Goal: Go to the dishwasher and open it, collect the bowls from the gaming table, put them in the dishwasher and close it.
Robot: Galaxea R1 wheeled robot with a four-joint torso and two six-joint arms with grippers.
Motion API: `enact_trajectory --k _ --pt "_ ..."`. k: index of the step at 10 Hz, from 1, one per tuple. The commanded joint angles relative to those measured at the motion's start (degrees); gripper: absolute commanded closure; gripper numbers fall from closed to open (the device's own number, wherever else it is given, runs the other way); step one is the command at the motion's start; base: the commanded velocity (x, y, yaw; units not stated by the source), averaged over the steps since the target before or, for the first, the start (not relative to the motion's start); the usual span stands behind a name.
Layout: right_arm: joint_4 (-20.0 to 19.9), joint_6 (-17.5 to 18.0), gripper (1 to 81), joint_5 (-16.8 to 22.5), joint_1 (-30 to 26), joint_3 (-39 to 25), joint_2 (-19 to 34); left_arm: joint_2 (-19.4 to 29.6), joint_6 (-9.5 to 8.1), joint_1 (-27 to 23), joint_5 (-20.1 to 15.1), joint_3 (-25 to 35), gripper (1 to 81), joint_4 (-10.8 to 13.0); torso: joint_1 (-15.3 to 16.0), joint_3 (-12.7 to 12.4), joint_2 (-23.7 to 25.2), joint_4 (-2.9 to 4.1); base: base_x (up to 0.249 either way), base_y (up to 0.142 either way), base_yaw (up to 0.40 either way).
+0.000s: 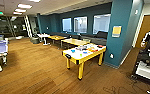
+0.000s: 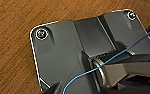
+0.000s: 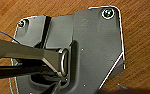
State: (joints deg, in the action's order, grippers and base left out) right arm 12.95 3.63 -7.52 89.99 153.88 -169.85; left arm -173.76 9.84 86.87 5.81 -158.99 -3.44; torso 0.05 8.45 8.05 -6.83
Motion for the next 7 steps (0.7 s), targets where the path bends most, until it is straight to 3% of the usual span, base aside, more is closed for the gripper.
enact_trajectory --k 1,7 --pt "0.1 -0.2 1.0 2.5 -2.8 0.1 0.2 0.4 0.27 -2.9 -2.8 -0.1 1.0 -0.1 0.0 0.0 0.0 0.0 0.134 0.0 0.0" --pt "-0.1 -0.2 1.0 2.4 -2.7 0.1 0.1 0.3 0.27 -2.9 -2.8 -0.1 1.0 0.1 0.0 0.0 0.0 0.0 0.125 0.0 0.0"
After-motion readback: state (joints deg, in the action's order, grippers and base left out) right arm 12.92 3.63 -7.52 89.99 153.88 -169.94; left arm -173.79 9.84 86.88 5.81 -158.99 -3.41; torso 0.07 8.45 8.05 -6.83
